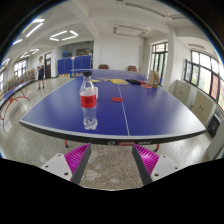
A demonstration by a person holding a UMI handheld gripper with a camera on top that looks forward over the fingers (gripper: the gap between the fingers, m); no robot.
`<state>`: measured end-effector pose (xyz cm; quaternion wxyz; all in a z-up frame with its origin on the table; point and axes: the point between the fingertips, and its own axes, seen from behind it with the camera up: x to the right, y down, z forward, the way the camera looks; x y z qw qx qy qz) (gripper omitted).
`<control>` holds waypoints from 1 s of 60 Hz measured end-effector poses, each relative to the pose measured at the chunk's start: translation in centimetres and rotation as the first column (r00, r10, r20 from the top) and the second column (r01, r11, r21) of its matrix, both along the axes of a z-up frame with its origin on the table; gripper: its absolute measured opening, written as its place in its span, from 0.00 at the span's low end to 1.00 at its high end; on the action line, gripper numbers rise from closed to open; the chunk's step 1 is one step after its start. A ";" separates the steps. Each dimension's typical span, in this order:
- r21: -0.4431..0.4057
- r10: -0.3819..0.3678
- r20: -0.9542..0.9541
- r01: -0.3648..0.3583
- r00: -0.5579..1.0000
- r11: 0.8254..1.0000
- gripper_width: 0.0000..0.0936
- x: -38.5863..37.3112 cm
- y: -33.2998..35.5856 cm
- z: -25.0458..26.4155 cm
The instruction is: Pour water
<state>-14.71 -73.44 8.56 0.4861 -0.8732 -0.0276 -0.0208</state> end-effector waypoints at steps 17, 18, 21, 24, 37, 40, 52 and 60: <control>0.160 -0.016 -0.019 0.019 1.000 0.987 0.89 -9.5 16.1 1.2; 0.166 -0.020 -0.017 0.023 1.000 0.986 0.88 -9.7 16.9 1.1; 0.184 -0.034 -0.009 0.035 0.999 0.982 0.80 -9.8 18.7 0.8; 0.205 -0.045 -0.008 0.046 0.999 0.978 0.74 -9.4 20.8 0.5; 0.267 -0.065 0.002 0.062 0.998 0.962 0.47 -9.4 23.0 0.3; 0.274 -0.083 0.002 0.080 0.997 0.959 0.42 -9.0 22.8 0.4; 0.294 -0.185 0.090 0.151 0.979 0.944 0.36 -5.1 22.8 2.5; 0.335 -0.308 0.305 0.201 0.901 0.920 0.36 2.3 25.5 7.3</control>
